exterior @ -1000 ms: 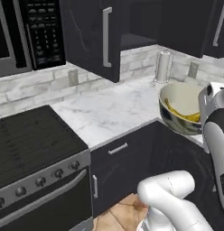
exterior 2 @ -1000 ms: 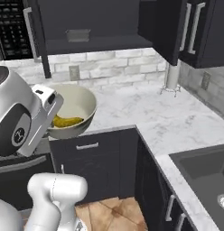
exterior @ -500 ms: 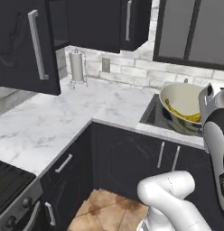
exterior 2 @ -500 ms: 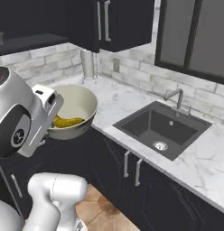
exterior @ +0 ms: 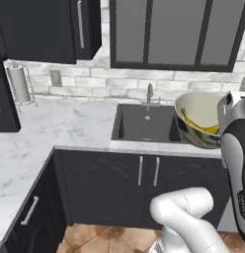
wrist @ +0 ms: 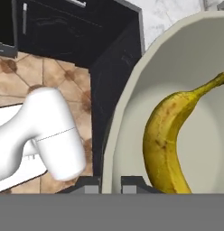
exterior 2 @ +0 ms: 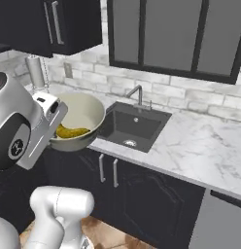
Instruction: Pick the banana from the cabinet and place it in the bowl. Then pick the bowl and place it in the sink. Then turn on the sink facuet.
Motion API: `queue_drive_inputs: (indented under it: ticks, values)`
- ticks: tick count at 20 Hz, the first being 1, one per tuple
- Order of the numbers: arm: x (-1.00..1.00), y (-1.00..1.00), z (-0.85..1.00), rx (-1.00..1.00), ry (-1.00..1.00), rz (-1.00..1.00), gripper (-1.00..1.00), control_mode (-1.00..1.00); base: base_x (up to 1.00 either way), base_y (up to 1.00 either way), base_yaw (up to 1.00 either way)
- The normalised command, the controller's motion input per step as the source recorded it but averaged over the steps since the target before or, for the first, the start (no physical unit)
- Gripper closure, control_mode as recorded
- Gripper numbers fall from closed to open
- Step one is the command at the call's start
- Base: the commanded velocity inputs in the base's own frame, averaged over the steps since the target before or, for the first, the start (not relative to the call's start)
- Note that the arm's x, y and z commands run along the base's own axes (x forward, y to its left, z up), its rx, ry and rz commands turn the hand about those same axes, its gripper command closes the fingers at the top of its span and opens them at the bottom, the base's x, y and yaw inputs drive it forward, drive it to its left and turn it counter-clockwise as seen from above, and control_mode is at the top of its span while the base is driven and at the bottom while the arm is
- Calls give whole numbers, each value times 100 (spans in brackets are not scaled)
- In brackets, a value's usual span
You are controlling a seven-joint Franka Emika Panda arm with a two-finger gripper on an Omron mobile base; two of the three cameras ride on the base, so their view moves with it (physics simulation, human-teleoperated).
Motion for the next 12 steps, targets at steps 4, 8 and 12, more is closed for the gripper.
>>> queue_drive_inputs:
  ticks: [4,8,12]
  values:
    - [0,0,0,0,0,0,100,100,29,-11,-46]
    - [0,0,0,0,0,0,100,100,28,-9,-35]
    - [0,0,0,0,0,0,100,100,34,-19,-22]
